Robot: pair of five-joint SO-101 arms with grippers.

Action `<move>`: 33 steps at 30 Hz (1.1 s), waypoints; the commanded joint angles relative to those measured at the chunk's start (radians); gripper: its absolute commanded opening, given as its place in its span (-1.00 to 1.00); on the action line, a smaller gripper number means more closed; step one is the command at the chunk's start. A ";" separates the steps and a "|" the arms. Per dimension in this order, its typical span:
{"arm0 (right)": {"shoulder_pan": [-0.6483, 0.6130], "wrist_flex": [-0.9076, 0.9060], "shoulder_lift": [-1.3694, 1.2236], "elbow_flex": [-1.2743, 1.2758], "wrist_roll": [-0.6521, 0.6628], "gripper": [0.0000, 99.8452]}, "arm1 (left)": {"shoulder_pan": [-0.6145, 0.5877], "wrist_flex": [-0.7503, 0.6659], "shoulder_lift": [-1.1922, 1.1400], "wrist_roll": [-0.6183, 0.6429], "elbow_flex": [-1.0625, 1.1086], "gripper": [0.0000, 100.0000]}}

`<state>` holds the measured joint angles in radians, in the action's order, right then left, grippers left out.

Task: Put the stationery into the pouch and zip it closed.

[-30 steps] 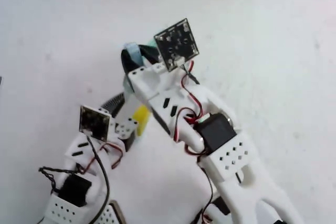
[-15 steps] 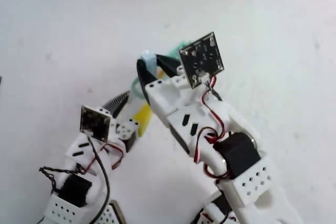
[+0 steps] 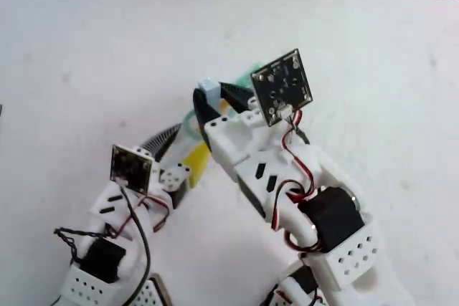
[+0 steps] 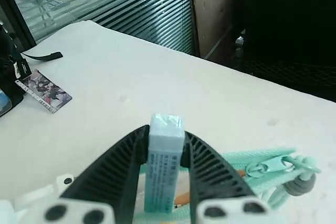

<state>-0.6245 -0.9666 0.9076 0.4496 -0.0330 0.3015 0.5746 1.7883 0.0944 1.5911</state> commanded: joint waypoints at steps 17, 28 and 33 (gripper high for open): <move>0.022 0.473 0.058 0.308 -0.003 -0.97 | -0.010 -0.002 0.007 0.009 -0.057 -0.59; 0.002 0.404 0.050 0.282 -0.002 -0.97 | -0.008 -0.002 0.007 0.008 -0.057 -0.59; 0.002 0.377 0.053 0.279 -0.003 -0.73 | -0.008 -0.002 0.007 0.006 -0.057 -0.59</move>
<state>-0.6107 -0.5662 0.9567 0.7610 -0.0330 0.2984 0.5746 1.7868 0.0944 1.5911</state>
